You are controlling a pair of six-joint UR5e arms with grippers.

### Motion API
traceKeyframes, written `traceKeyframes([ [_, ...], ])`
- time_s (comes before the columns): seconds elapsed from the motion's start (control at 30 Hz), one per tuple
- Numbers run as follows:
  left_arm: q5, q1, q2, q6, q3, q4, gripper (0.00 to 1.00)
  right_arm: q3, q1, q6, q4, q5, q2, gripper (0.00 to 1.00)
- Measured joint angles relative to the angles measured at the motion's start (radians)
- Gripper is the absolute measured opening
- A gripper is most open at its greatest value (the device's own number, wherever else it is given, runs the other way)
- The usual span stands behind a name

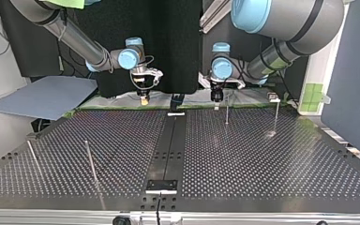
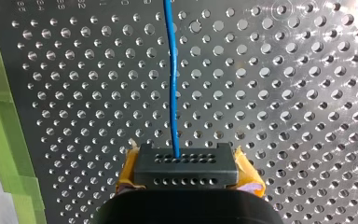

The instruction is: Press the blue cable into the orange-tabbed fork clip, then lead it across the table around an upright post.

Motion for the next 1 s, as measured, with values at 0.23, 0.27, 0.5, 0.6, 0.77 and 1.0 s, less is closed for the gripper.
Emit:
traceKeyframes([
  [0.23,-0.001,0.001,0.000,0.001,0.018,-0.025,1.00,0.000,-0.002,0.000,0.000,0.000,0.000,0.00],
  [0.27,-0.001,0.001,0.000,0.001,0.018,-0.026,1.00,0.000,-0.002,0.000,0.000,0.000,0.000,0.00],
  [0.5,0.000,0.001,0.002,0.004,0.025,-0.037,1.00,0.000,-0.003,0.000,-0.002,0.000,0.000,0.00],
  [0.6,0.000,0.001,0.004,0.005,0.039,-0.054,1.00,0.000,-0.003,0.000,-0.002,0.000,0.000,0.00],
  [0.77,0.001,0.000,0.004,0.006,0.046,-0.060,1.00,0.000,-0.003,0.000,-0.003,0.000,0.000,0.00],
  [1.0,0.000,-0.001,0.004,0.008,0.046,-0.060,1.00,0.000,-0.003,0.000,-0.004,0.000,0.000,0.00],
])
